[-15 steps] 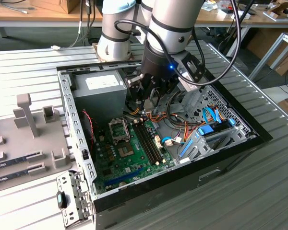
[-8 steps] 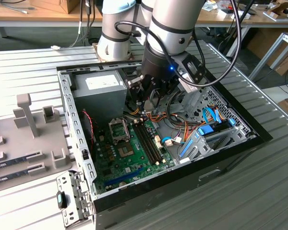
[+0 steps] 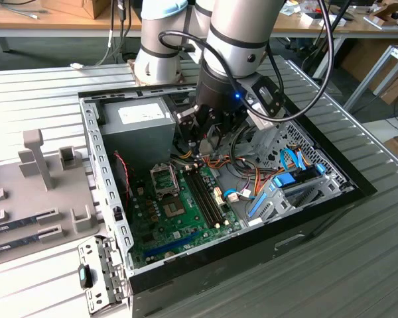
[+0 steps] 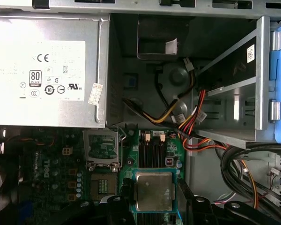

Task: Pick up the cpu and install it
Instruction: 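Pick up the cpu and move it towards the insertion slot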

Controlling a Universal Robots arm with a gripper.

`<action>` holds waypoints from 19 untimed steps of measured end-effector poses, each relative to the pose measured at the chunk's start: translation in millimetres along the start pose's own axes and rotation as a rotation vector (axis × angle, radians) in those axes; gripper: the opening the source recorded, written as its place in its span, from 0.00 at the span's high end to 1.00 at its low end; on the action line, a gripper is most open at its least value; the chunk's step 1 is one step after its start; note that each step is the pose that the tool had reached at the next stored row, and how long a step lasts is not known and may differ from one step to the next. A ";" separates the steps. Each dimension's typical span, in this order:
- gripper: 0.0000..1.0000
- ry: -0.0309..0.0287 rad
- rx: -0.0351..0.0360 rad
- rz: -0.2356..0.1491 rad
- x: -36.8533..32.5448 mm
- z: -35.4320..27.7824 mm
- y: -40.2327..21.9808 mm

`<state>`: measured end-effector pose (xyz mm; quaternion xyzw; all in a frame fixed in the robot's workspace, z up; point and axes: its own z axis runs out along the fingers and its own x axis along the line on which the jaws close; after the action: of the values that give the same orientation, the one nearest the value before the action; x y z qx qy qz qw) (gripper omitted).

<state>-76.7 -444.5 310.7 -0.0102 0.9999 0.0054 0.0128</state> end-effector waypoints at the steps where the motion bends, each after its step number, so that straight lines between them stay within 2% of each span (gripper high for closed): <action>1: 0.53 0.0000 0.0001 0.000 0.1 0.2 -0.3; 19: 0.53 0.0000 -0.0001 0.000 1.1 2.4 -2.8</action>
<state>-77.7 -447.3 308.2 -0.0102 0.9999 0.0055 0.0128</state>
